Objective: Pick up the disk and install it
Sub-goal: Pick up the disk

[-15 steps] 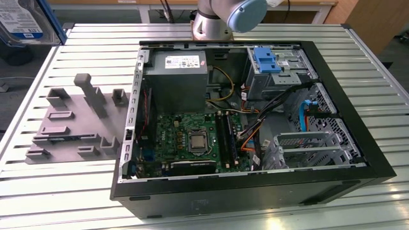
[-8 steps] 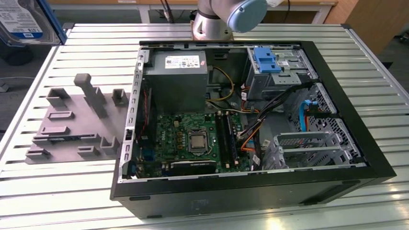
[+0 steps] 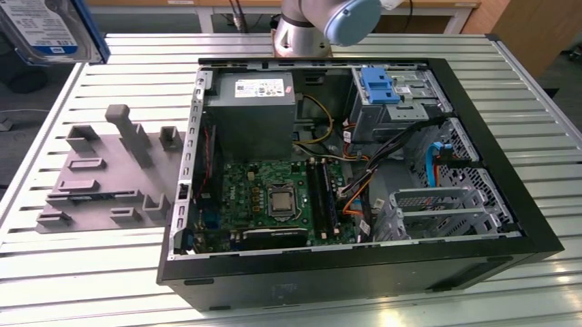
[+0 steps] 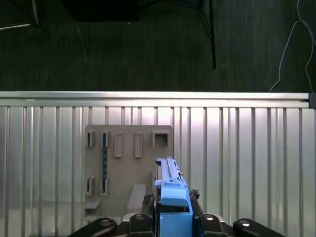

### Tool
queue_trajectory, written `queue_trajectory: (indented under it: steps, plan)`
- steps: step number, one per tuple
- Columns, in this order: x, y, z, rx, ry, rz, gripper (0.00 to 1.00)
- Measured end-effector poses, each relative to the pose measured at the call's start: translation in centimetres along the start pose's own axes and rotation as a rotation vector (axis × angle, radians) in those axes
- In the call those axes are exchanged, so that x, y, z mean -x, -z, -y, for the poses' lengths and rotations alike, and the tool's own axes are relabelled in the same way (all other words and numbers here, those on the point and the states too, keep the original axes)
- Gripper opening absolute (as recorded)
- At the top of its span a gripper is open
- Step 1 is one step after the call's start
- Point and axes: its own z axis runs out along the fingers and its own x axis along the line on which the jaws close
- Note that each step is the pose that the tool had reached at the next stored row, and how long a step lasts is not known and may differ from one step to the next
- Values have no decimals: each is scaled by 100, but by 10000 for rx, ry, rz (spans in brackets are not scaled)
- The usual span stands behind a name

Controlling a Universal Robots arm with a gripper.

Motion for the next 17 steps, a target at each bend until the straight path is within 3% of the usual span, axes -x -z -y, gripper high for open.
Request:
queue_trajectory:
  steps: [6, 13, 17]
  plan:
    - [3, -1, 223, -1, 0, 1, 36]
    - [5, -4, 425, -1, 0, -1, 36]
    - [7, -8, 596, 0, 0, 0, 36]
